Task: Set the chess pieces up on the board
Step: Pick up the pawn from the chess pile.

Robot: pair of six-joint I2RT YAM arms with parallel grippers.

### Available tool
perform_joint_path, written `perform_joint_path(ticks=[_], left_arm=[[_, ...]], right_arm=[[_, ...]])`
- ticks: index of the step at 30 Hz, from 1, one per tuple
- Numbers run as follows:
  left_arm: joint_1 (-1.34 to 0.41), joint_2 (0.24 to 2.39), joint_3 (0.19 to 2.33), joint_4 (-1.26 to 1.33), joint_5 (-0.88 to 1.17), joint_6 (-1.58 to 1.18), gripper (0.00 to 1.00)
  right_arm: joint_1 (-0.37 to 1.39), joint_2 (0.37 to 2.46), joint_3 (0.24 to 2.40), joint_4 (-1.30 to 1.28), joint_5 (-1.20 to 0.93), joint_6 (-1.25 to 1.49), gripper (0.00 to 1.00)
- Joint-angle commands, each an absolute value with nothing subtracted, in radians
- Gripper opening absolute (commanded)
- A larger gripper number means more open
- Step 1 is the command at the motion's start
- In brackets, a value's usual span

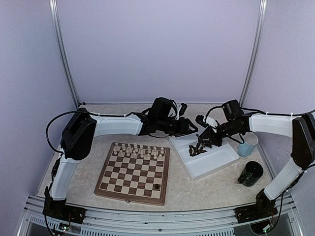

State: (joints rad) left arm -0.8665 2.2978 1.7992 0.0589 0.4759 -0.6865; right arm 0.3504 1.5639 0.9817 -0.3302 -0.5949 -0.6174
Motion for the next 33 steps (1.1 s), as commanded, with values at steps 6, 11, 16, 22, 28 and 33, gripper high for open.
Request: perform_joint_path(ticks=[6,11,16,22,28,33], left_arm=[[-0.897,2.383,1.892,0.052,0.549,-0.72,0.37],[-0.897,2.39,1.893,0.056,0.557,-0.725,0.25],[-0.895,2.39,1.889,0.071,0.554,-0.726,0.03],[-0.881,2.318,1.791,0.162,0.513,-0.732,0.0],[-0.865,2.265,1.735,0.2,0.505,-0.739,0.0],[-0.858,2.229,1.684,0.217,0.495,-0.744,0.0]], right_arm=[[0.342,1.531,0.966,-0.318,-0.621,-0.627,0.06],[0.342,1.528,0.962,-0.316,-0.62,-0.626,0.06],[0.343,1.537,0.956,-0.316,-0.597,-0.627,0.07],[0.328,1.595,0.943,-0.323,-0.529,-0.642,0.15],[0.307,1.672,0.978,-0.369,-0.553,-0.63,0.27],[0.306,1.674,0.978,-0.361,-0.552,-0.62,0.28]])
